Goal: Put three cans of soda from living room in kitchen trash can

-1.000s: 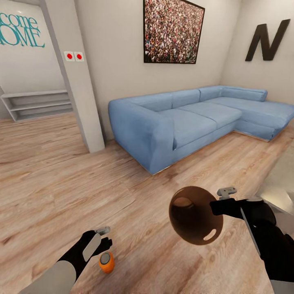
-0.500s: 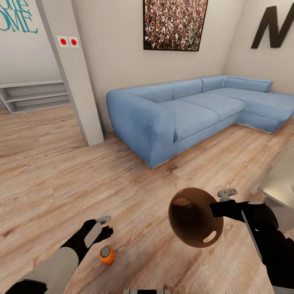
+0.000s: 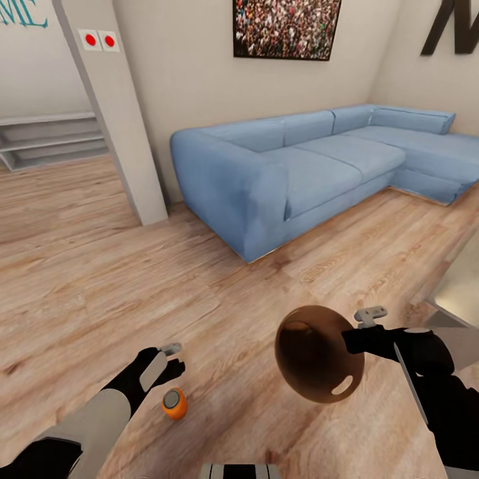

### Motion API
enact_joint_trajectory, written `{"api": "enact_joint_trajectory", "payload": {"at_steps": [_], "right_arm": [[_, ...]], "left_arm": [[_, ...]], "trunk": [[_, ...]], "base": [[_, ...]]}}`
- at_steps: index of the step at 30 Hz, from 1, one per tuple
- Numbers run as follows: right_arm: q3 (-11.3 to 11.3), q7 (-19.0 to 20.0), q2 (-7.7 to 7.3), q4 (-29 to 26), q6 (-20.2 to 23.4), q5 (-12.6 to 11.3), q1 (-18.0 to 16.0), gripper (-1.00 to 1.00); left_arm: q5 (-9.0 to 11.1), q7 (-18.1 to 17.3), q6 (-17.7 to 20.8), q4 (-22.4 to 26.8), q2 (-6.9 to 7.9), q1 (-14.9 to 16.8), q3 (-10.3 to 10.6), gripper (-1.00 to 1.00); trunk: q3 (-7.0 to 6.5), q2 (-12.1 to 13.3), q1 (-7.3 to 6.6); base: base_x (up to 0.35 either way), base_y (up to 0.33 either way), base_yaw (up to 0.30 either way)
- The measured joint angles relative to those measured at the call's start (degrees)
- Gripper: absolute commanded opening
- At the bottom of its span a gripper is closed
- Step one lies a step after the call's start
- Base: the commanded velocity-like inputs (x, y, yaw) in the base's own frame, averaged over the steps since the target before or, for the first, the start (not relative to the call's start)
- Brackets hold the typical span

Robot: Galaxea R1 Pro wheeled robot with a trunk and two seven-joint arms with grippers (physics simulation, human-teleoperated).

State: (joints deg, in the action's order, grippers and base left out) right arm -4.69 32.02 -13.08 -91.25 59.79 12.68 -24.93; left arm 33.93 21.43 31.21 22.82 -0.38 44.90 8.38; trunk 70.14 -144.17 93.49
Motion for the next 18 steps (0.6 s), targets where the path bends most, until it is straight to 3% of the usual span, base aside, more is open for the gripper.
{"api": "enact_joint_trajectory", "payload": {"at_steps": [8,18], "right_arm": [[-0.1,0.1,-0.02,-0.8,0.1,-0.1,0.4,-1.00],[0.0,0.1,0.09,-1.1,0.0,0.0,1.0,-1.00]], "left_arm": [[-1.4,0.0,-0.1,-0.1,-0.04,0.0,0.0,1.00],[-1.7,-0.6,-0.1,-0.6,0.35,1.4,-0.2,1.00]], "trunk": [[1.77,-0.1,0.21],[3.99,-0.2,0.46]], "base": [[0.000,0.000,0.000],[0.000,0.000,0.000]]}}
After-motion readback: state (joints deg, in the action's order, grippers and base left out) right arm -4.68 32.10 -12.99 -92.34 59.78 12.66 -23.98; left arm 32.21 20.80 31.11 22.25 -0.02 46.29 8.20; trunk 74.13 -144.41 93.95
